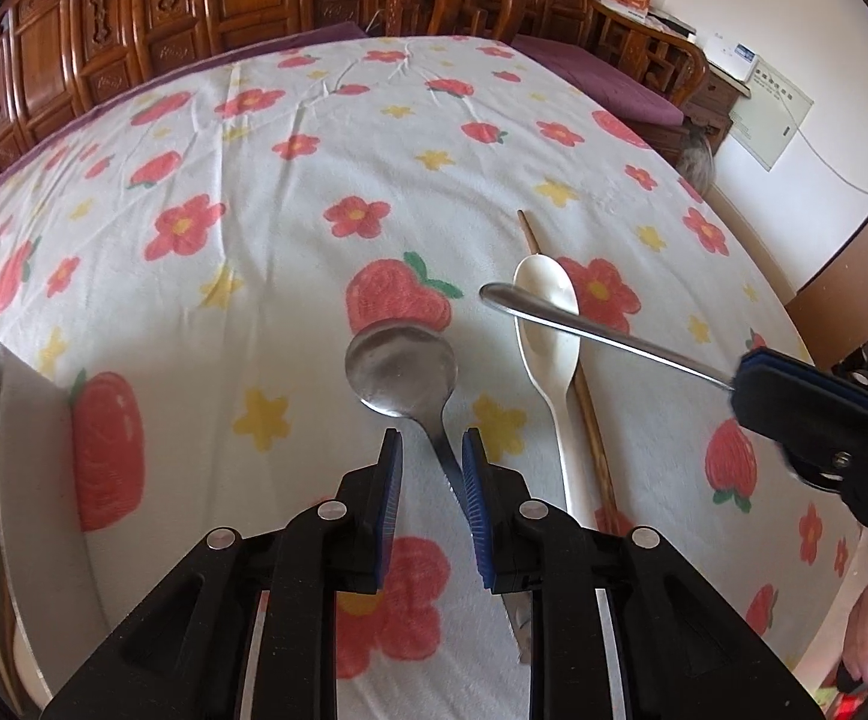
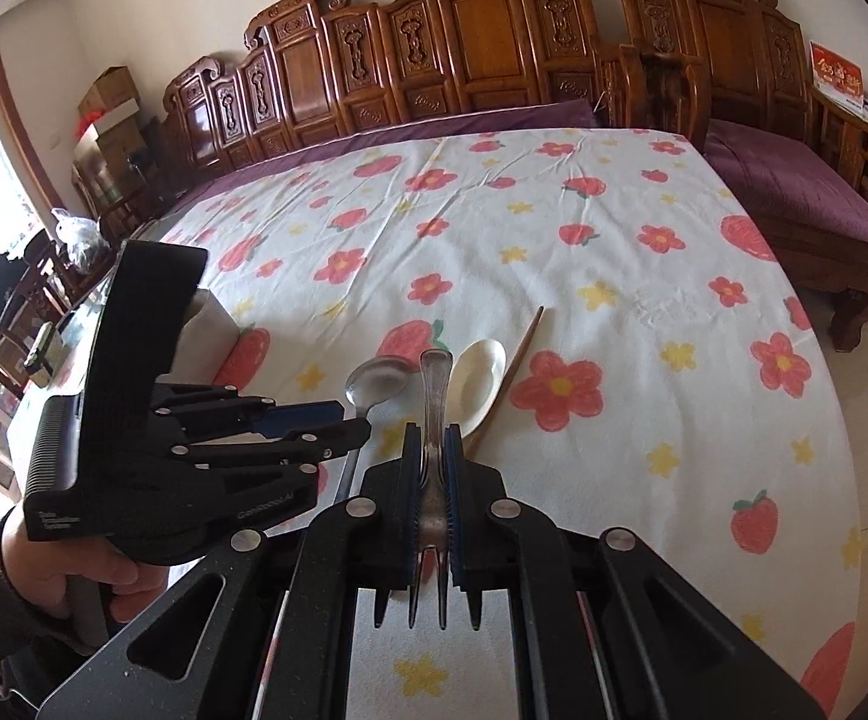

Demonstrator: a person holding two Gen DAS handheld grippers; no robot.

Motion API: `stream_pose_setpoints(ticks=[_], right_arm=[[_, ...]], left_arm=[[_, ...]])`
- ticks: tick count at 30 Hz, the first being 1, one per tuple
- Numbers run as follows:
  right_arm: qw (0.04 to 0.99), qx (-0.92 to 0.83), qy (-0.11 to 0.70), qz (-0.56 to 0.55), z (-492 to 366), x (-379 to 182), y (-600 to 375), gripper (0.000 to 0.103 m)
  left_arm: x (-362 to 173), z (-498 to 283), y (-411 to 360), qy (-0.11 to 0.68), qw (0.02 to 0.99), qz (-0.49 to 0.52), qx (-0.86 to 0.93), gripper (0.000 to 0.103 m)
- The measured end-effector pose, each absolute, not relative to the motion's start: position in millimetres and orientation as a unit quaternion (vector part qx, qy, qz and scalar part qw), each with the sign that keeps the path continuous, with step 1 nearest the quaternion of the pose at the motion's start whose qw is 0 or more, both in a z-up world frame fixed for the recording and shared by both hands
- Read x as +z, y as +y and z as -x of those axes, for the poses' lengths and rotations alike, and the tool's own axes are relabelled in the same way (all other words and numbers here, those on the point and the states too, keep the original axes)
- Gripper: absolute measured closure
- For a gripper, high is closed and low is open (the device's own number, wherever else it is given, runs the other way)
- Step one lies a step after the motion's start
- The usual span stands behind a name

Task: Organize utensils
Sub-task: 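Grasp the silver spoon with the left tool while the right tool holds the fork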

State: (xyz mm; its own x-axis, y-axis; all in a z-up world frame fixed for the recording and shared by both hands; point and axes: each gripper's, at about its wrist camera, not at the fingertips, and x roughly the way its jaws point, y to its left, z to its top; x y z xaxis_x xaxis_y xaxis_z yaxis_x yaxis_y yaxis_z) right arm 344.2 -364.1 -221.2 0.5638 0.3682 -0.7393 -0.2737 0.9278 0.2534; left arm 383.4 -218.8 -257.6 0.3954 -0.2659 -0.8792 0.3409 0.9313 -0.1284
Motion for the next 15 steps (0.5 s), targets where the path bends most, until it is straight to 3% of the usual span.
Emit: stream_pose_setpoints(ticks=[6, 9, 15], right_arm=[[0.885, 0.178, 0.425, -0.057, -344.1, -216.9, -369.8, 0.094], [0.886, 0.178, 0.424, -0.057, -343.6, -215.8, -370.6, 0.094], [0.887, 0.177, 0.422, -0.058, -343.1, -210.4, -370.1, 0.094]], left_arm=[[-261.7, -388.6, -228.4, 0.522, 0.833, -0.038, -0.178, 0.084], [-261.7, -389.5, -227.2, 0.523, 0.834, -0.035, -0.171, 0.095], [-250.6, -384.5, -219.7, 0.519, 0.836, -0.031, -0.173, 0.101]])
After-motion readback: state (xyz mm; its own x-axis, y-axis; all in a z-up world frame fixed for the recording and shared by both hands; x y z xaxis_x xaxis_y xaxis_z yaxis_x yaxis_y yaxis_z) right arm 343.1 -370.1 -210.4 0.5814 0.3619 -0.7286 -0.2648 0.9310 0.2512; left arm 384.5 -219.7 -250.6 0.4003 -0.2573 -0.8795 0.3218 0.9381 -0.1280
